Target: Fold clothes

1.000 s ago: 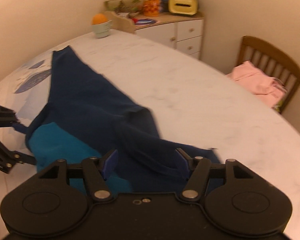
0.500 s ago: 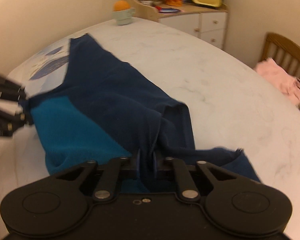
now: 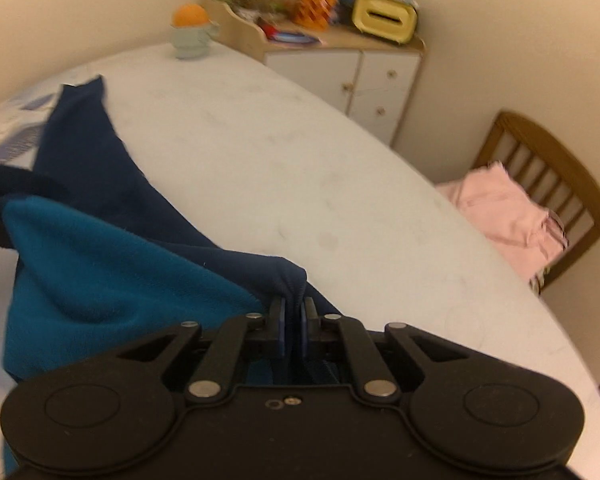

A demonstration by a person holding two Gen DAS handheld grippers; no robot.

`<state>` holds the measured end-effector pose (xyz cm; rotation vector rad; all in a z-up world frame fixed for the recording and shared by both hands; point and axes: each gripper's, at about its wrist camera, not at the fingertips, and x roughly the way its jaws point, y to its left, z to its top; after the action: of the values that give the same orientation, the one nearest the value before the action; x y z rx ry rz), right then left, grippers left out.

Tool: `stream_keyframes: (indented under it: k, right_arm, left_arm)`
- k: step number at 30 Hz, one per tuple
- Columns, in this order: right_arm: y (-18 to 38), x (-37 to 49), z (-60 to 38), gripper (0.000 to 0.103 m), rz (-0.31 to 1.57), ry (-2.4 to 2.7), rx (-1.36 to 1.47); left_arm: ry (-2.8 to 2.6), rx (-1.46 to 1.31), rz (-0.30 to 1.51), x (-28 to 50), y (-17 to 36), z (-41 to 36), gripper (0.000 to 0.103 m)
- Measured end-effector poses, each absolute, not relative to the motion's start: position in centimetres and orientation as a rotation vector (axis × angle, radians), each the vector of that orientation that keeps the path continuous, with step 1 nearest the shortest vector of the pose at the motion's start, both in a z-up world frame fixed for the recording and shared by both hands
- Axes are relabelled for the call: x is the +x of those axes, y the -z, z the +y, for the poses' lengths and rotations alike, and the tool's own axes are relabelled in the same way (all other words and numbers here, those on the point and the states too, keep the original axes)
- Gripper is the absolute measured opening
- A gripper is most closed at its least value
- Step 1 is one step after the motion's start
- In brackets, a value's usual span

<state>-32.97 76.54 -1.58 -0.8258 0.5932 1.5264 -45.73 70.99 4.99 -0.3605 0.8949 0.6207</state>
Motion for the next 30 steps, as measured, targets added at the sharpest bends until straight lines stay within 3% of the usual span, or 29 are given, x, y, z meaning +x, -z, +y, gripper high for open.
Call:
stream_keyframes:
  k: [6,11,14,15,17,18,19,27,30]
  right_arm:
    - [3.1,-32.0,75.9,0.103,0.642,-1.503,-0.774]
    - [0.4,-31.1,72.4,0.103,0.657,-1.510,-0.713]
    - [-1.8,-31.3,68.8,0.103,0.643,-1.535,-0.691]
    - [-2.3,-31.5,67.7,0.103,0.645,-1.546,-0.683]
    - [-3.0,-32.1,65.5,0.103,0.651,-1.574,-0.671]
    - [-3.2,-32.5,64.5,0.103,0.647,-1.590,-0.675]
    - [-3.1,-32.9,63.7,0.103,0.644,-1.599,-0.685]
    - [-1.0,-34.0,62.0,0.103,0.685,-1.582,-0.738]
    - [-0.7,-33.5,62.2,0.103,0.688,-1.562,-0.742]
  left_arm:
    - [-0.615,-0.385,0.937,-44.1,-2.7,72.8,0.017]
    - [-0.603,-0.379,0.974,-43.8,-1.5,73.2,0.018]
    - [-0.595,-0.384,0.985,-43.7,-1.4,73.4,0.023]
    - [-0.585,-0.390,0.993,-43.8,-1.5,73.3,0.030]
    - [-0.559,-0.402,1.002,-44.3,-1.7,72.8,0.058]
    - [-0.543,-0.408,1.005,-44.7,-1.8,72.4,0.078]
    - [-0.530,-0.406,1.001,-45.2,-2.0,71.7,0.081]
    - [-0.414,-0.362,1.009,-44.9,-1.5,65.7,0.079]
    - [-0.403,-0.371,1.014,-42.9,-0.3,64.8,0.058]
